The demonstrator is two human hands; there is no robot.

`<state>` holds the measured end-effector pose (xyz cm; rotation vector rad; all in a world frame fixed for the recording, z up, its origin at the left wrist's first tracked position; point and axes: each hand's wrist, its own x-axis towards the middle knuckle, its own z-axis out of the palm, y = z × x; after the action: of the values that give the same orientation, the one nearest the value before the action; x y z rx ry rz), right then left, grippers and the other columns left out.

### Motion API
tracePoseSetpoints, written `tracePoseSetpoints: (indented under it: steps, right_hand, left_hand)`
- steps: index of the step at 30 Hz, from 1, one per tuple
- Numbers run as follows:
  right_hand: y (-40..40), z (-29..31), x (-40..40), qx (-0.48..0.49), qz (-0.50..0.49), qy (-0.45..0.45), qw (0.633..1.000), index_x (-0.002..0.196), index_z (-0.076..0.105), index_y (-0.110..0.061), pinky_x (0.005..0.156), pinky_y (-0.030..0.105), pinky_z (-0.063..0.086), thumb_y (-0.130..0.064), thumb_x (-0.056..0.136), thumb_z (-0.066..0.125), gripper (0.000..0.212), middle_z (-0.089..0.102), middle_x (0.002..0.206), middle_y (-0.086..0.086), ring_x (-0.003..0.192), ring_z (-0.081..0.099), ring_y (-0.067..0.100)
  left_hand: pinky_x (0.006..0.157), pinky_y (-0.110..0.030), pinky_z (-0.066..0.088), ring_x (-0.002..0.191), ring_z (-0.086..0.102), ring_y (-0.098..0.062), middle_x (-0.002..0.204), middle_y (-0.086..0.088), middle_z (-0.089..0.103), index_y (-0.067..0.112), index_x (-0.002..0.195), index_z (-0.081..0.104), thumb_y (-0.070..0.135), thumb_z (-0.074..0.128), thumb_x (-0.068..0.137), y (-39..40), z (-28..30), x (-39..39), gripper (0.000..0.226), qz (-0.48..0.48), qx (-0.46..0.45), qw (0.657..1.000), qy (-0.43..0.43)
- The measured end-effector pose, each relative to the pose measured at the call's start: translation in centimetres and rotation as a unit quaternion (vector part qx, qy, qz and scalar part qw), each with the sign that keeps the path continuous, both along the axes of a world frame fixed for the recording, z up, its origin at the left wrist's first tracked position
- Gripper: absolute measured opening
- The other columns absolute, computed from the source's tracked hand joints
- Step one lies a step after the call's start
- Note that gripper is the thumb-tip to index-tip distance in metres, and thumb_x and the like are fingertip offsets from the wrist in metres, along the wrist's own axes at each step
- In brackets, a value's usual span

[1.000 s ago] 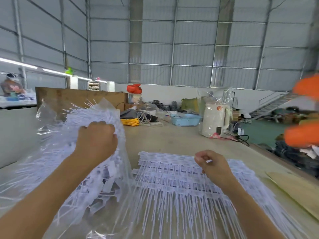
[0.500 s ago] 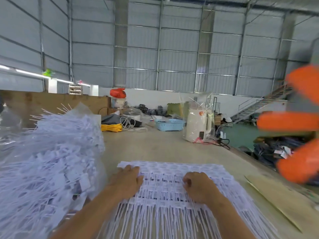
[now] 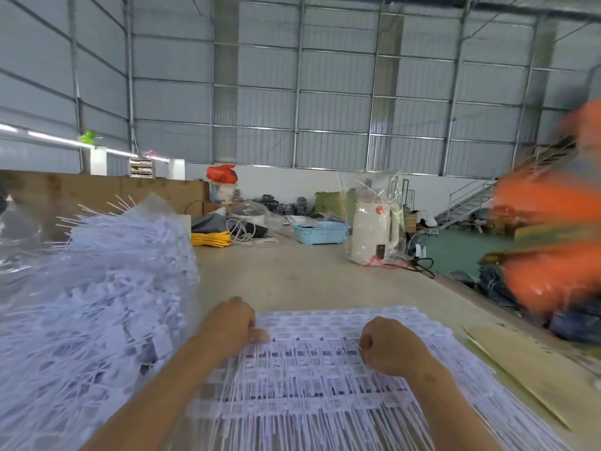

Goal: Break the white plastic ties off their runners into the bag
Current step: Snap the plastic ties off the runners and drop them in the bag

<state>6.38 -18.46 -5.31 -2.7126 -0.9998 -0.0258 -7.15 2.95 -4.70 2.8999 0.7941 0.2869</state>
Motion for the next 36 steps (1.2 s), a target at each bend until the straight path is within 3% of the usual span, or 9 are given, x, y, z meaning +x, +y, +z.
tracePoseSetpoints:
  steps: [7, 12, 16, 19, 22, 25, 27, 31, 36]
  right_hand:
    - [0.1, 0.1, -0.3, 0.038, -0.004, -0.004, 0.999, 0.064, 0.046, -0.016, 0.065, 0.026, 0.041, -0.009, 0.086, 0.047, 0.023, 0.055, 0.081, 0.005, 0.075, 0.052, 0.022]
    - [0.0, 0.6, -0.2, 0.091, -0.027, -0.054, 0.994, 0.117, 0.056, -0.022, 0.094, 0.034, 0.044, -0.030, 0.095, 0.047, 0.026, 0.056, 0.120, -0.002, 0.112, 0.052, 0.020]
    - [0.1, -0.2, -0.1, 0.022, -0.024, -0.018, 0.999, 0.126, 0.050, -0.024, 0.100, 0.042, 0.041, -0.043, 0.093, 0.047, 0.038, 0.047, 0.129, -0.001, 0.121, 0.044, 0.022]
    - [-0.1, -0.5, 0.4, 0.042, -0.043, -0.028, 0.998, 0.135, 0.041, -0.026, 0.103, 0.047, 0.036, -0.041, 0.094, 0.045, 0.044, 0.041, 0.137, -0.001, 0.129, 0.037, 0.022]
    - [-0.6, 0.0, 0.6, 0.100, -0.041, -0.029, 0.994, 0.145, 0.026, -0.028, 0.108, 0.054, 0.027, -0.029, 0.093, 0.047, 0.055, 0.032, 0.148, -0.005, 0.136, 0.029, 0.017]
    - [-1.3, 1.0, 0.4, 0.141, -0.074, -0.071, 0.985, 0.142, 0.031, -0.029, 0.110, 0.059, 0.020, -0.015, 0.088, 0.050, 0.059, 0.039, 0.143, -0.004, 0.133, 0.033, 0.018]
    - [-2.0, 2.1, -0.2, 0.201, -0.129, -0.201, 0.950, 0.132, 0.047, -0.028, 0.109, 0.058, 0.023, -0.007, 0.081, 0.054, 0.056, 0.049, 0.131, 0.001, 0.125, 0.038, 0.023]
    - [-2.4, 3.7, -1.4, 0.341, -0.153, -0.489, 0.788, 0.103, 0.068, -0.021, 0.099, 0.060, 0.026, 0.003, 0.058, 0.061, 0.052, 0.062, 0.101, 0.008, 0.107, 0.046, 0.028]
    - [-2.2, 3.1, -1.3, 0.019, -0.166, -0.198, 0.966, 0.121, 0.054, -0.032, 0.105, 0.064, 0.023, -0.027, 0.082, 0.060, 0.040, 0.055, 0.122, -0.003, 0.123, 0.041, 0.022]
  left_hand:
    - [0.088, -0.031, 0.044, 0.109, 0.057, -0.023, 0.120, -0.007, 0.054, 0.009, 0.115, 0.058, 0.016, 0.049, 0.093, -2.3, 0.7, -0.1, 0.024, 0.038, 0.171, 0.982, 0.070]
    - [0.093, -0.036, 0.039, 0.114, 0.054, -0.024, 0.122, -0.007, 0.054, 0.011, 0.125, 0.042, 0.022, 0.048, 0.093, -1.9, 0.4, -0.3, 0.034, 0.061, 0.179, 0.979, 0.071]
    - [0.098, -0.042, 0.031, 0.120, 0.043, -0.024, 0.122, -0.005, 0.049, 0.015, 0.118, 0.049, 0.036, 0.050, 0.090, -1.7, 0.1, -0.6, 0.035, 0.068, 0.185, 0.975, 0.103]
    - [0.080, -0.033, 0.040, 0.097, 0.054, -0.021, 0.098, 0.001, 0.056, 0.021, 0.100, 0.048, 0.035, 0.054, 0.087, -1.4, 0.8, -0.9, 0.020, 0.013, 0.134, 0.983, -0.127]
    - [0.050, -0.029, 0.038, 0.056, 0.050, -0.012, 0.065, 0.008, 0.052, 0.028, 0.080, 0.043, 0.016, 0.063, 0.082, -1.8, 2.1, -1.0, 0.024, -0.067, -0.013, 0.908, -0.412]
    - [0.046, -0.022, 0.039, 0.051, 0.047, -0.008, 0.064, 0.008, 0.053, 0.030, 0.077, 0.047, 0.010, 0.063, 0.078, -2.4, 2.7, -1.0, 0.025, -0.135, -0.050, 0.842, -0.520]
    - [0.046, -0.015, 0.039, 0.055, 0.051, -0.005, 0.069, 0.007, 0.056, 0.027, 0.077, 0.053, 0.004, 0.064, 0.077, -2.2, 2.3, -0.8, 0.026, -0.129, -0.103, 0.833, -0.528]
    - [0.042, -0.020, 0.043, 0.043, 0.054, -0.008, 0.078, -0.001, 0.060, 0.021, 0.076, 0.060, -0.010, 0.067, 0.077, -1.3, 1.0, 0.0, 0.032, -0.047, -0.332, 0.817, -0.469]
    - [0.044, -0.019, 0.046, 0.050, 0.052, -0.013, 0.066, -0.008, 0.060, 0.005, 0.094, 0.066, -0.011, 0.068, 0.077, -0.8, 0.4, -0.1, 0.024, -0.030, -0.535, 0.762, -0.364]
